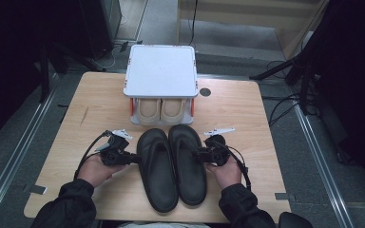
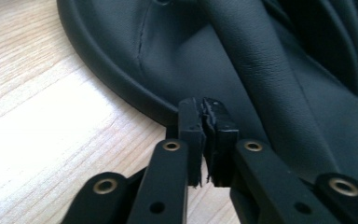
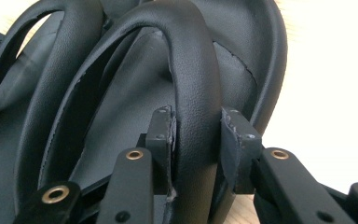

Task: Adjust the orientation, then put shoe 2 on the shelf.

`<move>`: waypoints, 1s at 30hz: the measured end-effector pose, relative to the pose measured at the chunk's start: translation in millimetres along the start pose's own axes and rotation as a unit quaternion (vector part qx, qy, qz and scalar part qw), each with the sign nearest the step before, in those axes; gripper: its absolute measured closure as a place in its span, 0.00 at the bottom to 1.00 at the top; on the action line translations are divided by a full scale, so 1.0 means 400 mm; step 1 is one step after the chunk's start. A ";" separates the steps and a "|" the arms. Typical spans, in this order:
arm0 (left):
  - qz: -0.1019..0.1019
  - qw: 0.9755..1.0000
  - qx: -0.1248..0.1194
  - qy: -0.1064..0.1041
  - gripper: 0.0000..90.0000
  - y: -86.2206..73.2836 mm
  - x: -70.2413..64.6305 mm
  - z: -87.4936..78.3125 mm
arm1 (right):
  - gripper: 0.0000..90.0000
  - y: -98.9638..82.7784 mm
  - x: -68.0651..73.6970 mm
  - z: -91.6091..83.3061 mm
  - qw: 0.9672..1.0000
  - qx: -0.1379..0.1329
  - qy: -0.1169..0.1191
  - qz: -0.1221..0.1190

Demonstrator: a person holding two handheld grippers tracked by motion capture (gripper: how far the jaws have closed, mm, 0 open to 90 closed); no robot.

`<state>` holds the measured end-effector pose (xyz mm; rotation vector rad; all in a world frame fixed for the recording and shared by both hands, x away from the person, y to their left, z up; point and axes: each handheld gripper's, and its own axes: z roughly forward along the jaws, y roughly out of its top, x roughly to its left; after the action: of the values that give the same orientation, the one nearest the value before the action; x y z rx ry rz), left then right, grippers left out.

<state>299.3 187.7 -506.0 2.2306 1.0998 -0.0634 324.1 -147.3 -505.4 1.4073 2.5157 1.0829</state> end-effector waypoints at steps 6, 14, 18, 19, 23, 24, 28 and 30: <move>-0.004 1.000 -0.016 0.009 0.90 0.004 0.001 -0.017 | 0.65 0.008 0.002 -0.024 1.000 -0.026 0.005 -0.011; -0.005 0.999 -0.040 0.005 0.74 0.001 0.003 -0.050 | 0.63 0.014 0.027 -0.082 0.998 -0.065 0.021 -0.017; 0.004 0.999 -0.050 0.005 0.68 -0.001 -0.002 -0.057 | 0.63 0.008 0.049 -0.094 0.997 -0.069 0.032 -0.022; 0.005 0.999 -0.052 0.005 0.67 -0.001 -0.002 -0.059 | 0.63 0.006 0.054 -0.095 0.997 -0.068 0.034 -0.023; 0.007 0.998 -0.055 0.009 0.63 -0.002 0.002 -0.062 | 0.62 -0.003 0.083 -0.091 0.996 -0.071 0.041 -0.033; 0.005 0.998 -0.058 0.011 0.61 -0.002 0.002 -0.063 | 0.61 -0.005 0.089 -0.088 0.996 -0.073 0.040 -0.037; 0.003 0.998 -0.065 0.016 0.56 -0.005 0.008 -0.067 | 0.59 -0.014 0.112 -0.079 0.996 -0.075 0.044 -0.037; 0.001 0.998 -0.066 0.017 0.55 -0.006 0.010 -0.068 | 0.59 -0.016 0.123 -0.076 0.995 -0.080 0.042 -0.039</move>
<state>293.8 206.9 -486.9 2.1227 1.0875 0.0463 279.6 -128.2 -473.3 1.2376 2.4516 1.3224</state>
